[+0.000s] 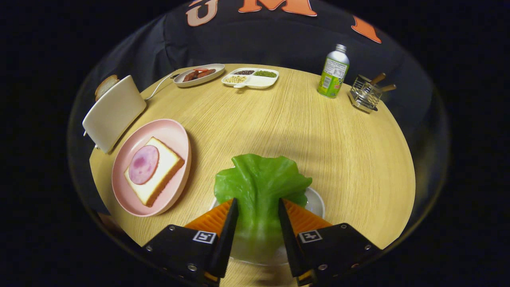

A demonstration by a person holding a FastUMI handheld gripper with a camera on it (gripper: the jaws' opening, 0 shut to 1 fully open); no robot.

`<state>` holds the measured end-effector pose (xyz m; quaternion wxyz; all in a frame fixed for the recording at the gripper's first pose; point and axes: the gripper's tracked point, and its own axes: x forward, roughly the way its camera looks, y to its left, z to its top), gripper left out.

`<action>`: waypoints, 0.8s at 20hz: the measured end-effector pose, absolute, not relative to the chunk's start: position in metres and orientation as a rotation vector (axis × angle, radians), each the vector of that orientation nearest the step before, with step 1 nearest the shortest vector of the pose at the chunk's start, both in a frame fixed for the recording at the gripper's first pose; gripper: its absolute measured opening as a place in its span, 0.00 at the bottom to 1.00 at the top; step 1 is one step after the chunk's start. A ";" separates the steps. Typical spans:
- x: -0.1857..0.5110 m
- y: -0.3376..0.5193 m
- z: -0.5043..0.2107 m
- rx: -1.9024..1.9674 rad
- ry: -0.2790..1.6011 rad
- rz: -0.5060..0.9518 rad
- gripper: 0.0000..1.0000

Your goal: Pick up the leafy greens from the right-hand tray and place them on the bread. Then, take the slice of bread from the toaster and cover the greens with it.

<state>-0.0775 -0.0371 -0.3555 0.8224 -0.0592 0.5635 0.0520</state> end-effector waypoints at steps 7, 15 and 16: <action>-0.075 -0.036 -0.349 -0.035 1.163 0.073 0.04; -0.059 0.002 -0.304 0.106 1.035 0.151 0.03; -0.057 0.011 -0.298 0.124 1.020 0.170 0.03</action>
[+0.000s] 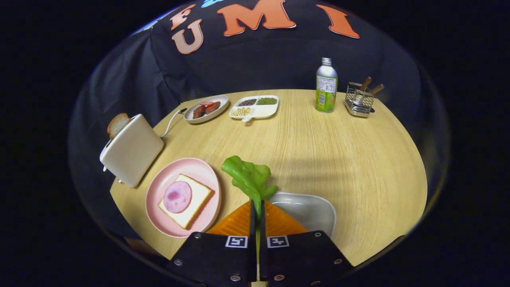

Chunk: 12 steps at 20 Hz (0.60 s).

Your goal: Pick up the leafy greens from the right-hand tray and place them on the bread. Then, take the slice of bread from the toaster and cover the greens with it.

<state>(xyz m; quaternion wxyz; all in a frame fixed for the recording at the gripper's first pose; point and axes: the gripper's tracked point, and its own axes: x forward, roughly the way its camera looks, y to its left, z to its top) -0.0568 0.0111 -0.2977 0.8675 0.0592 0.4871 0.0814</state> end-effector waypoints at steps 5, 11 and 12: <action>-0.044 0.054 -0.279 0.141 0.963 0.275 0.03; -0.038 0.100 -0.294 0.171 1.001 0.368 0.03; -0.038 0.105 -0.298 0.170 1.009 0.375 0.03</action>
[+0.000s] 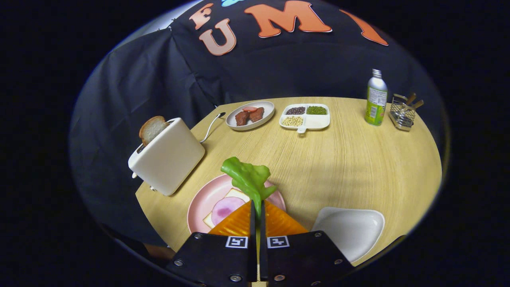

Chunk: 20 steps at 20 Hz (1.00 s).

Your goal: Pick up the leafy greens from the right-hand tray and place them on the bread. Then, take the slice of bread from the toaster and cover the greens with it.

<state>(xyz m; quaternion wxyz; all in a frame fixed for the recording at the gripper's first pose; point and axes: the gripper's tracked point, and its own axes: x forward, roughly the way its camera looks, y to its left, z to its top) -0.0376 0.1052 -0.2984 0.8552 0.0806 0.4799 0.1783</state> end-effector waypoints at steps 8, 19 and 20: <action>-0.051 0.147 -0.324 0.114 1.096 0.454 0.09; -0.057 0.166 -0.331 -0.075 1.112 0.462 0.61; -0.057 0.164 -0.329 -0.083 1.114 0.452 0.63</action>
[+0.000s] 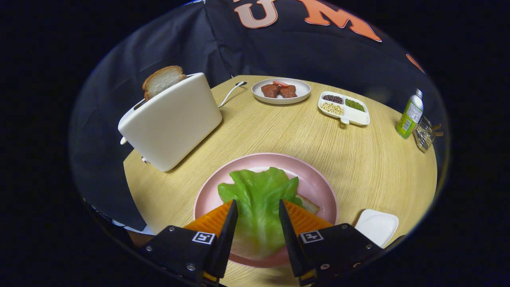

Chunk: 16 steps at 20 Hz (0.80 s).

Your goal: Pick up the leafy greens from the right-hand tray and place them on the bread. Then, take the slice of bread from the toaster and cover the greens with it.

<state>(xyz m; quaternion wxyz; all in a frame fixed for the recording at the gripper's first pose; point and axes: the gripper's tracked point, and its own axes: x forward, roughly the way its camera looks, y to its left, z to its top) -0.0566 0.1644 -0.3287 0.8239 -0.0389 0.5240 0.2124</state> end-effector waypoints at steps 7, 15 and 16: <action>-0.024 0.175 -0.285 -0.039 1.069 0.402 0.80; 0.022 0.257 -0.208 0.034 0.994 0.512 0.94; 0.028 0.270 -0.200 0.044 0.984 0.532 0.95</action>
